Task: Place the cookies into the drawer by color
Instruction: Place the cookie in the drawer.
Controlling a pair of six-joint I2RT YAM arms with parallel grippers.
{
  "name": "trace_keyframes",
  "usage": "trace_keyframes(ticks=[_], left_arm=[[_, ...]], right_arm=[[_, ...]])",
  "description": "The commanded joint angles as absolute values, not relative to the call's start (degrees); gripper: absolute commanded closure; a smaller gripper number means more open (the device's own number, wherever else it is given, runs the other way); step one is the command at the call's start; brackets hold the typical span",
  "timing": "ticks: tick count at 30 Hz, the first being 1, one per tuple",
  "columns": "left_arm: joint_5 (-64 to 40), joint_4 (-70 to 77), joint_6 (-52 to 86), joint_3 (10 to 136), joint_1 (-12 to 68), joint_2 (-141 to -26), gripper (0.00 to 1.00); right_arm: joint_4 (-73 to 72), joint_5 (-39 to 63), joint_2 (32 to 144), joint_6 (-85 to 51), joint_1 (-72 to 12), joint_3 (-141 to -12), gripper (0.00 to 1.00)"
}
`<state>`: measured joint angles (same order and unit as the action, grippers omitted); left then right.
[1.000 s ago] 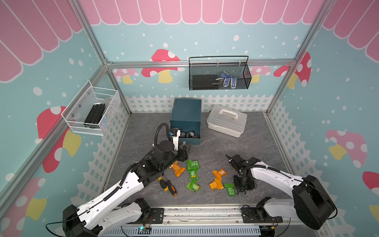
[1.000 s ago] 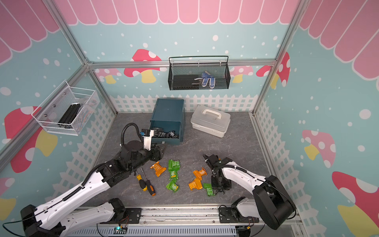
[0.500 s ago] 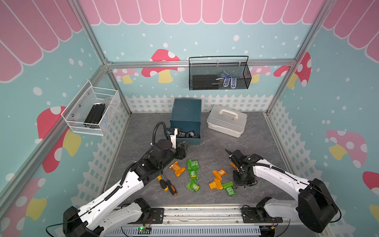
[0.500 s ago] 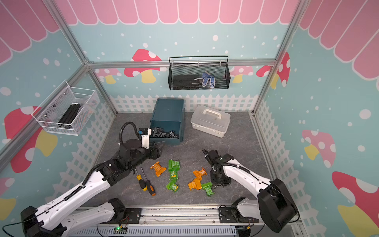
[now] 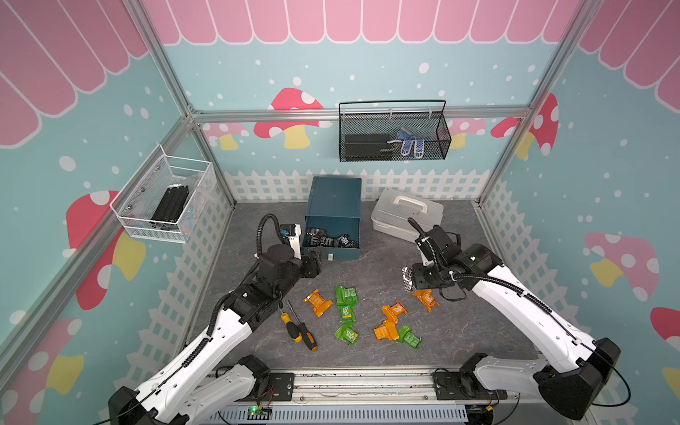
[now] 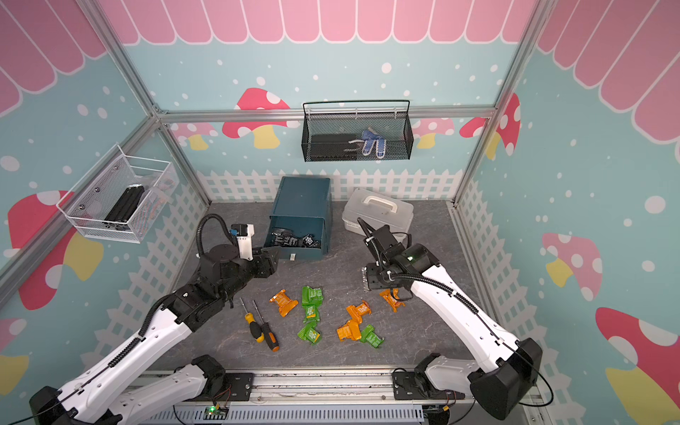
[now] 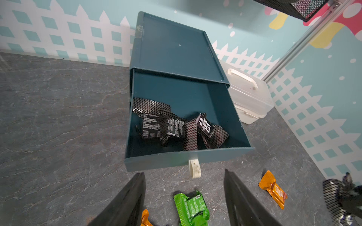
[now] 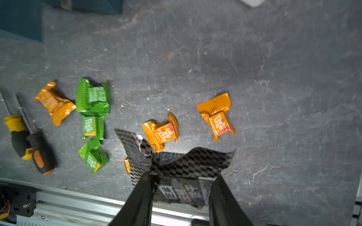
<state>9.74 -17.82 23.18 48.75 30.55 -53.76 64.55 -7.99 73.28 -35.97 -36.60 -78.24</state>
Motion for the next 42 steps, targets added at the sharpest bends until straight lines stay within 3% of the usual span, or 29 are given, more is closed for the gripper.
trace_keyframes(ticks=[1, 10, 13, 17, 25, 29, 42], left_arm=[[8.68, -18.43, 23.62, 48.87, 27.94, -53.03, 0.34], [-0.56, -13.40, 25.31, 48.02, 19.80, -54.72, 0.35], [-1.31, -11.28, 25.60, 47.11, 19.75, -55.71, 0.35], [-0.18, -11.43, 25.17, 48.39, 19.43, -58.31, 0.34], [-0.39, -10.75, 24.40, 49.59, 18.34, -61.08, 0.34], [-0.01, -9.87, 24.46, 49.22, 18.28, -61.93, 0.34], [1.14, -9.44, 23.72, 51.56, 18.31, -65.68, 0.34]], right_arm=[[66.31, -10.69, 78.34, -33.91, -41.18, -88.12, 0.69], [71.06, -9.12, 108.11, -25.76, -46.54, -128.49, 0.70], [79.21, -7.16, 119.97, -23.27, -45.63, -145.99, 0.70], [78.46, 0.36, 126.68, -22.18, -45.44, -155.64, 0.70], [78.50, 3.85, 131.73, -16.76, -44.58, -156.46, 0.70], [78.12, 0.18, 133.55, -15.56, -43.91, -156.01, 0.70], [71.82, 6.89, 139.93, -12.41, -41.04, -156.01, 0.67]])
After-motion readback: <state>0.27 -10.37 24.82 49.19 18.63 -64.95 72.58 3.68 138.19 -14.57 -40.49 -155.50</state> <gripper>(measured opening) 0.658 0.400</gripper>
